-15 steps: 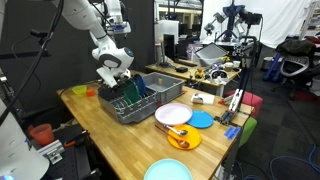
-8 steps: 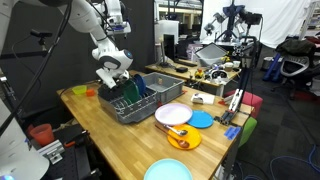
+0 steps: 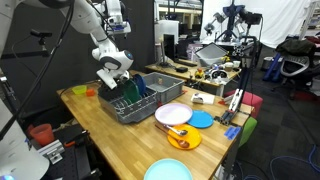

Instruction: Remove the spoon from dish rack and put it on the blue plate

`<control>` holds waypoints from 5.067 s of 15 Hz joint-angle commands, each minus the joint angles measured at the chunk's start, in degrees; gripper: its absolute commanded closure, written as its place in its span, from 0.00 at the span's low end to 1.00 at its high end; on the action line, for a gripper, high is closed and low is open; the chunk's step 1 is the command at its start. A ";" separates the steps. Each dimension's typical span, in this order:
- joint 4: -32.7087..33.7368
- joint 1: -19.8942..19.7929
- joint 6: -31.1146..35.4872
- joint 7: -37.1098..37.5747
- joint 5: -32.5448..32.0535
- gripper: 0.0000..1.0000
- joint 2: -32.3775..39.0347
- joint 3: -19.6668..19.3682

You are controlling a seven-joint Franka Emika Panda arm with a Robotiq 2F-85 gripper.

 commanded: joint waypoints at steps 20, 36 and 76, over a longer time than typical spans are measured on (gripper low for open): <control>-3.16 0.27 -0.75 4.22 0.68 0.98 -9.16 1.85; -23.11 1.98 24.48 11.20 -2.51 0.98 -36.46 0.10; -41.84 -59.25 29.52 77.79 -67.02 0.98 -62.22 33.82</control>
